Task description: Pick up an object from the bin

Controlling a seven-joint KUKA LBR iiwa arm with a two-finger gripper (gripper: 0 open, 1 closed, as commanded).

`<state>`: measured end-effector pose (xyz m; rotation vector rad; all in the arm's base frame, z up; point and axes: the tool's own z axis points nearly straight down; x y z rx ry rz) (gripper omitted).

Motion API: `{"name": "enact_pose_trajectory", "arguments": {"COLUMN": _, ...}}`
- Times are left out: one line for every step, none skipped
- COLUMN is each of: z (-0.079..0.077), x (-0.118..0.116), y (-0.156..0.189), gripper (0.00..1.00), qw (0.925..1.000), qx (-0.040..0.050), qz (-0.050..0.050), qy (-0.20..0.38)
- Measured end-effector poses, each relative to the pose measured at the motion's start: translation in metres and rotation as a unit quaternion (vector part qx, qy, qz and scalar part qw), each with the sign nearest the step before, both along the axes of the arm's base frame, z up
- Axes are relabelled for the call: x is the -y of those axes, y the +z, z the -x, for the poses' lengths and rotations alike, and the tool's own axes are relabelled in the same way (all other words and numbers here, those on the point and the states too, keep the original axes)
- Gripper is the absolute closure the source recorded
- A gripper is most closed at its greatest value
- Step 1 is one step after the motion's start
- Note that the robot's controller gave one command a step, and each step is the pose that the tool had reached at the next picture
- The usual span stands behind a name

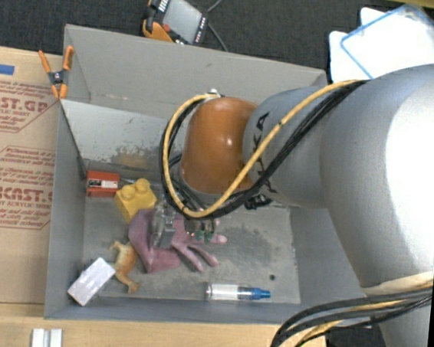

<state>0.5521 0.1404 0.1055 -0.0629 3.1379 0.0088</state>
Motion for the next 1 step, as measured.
{"name": "enact_pose_trajectory", "arguments": {"z": -0.0181, "x": -0.0013, "y": 0.1002, "gripper": 1.00, "qw": 0.9999, "qx": -0.0016, "qz": 0.001, "qy": 0.012}}
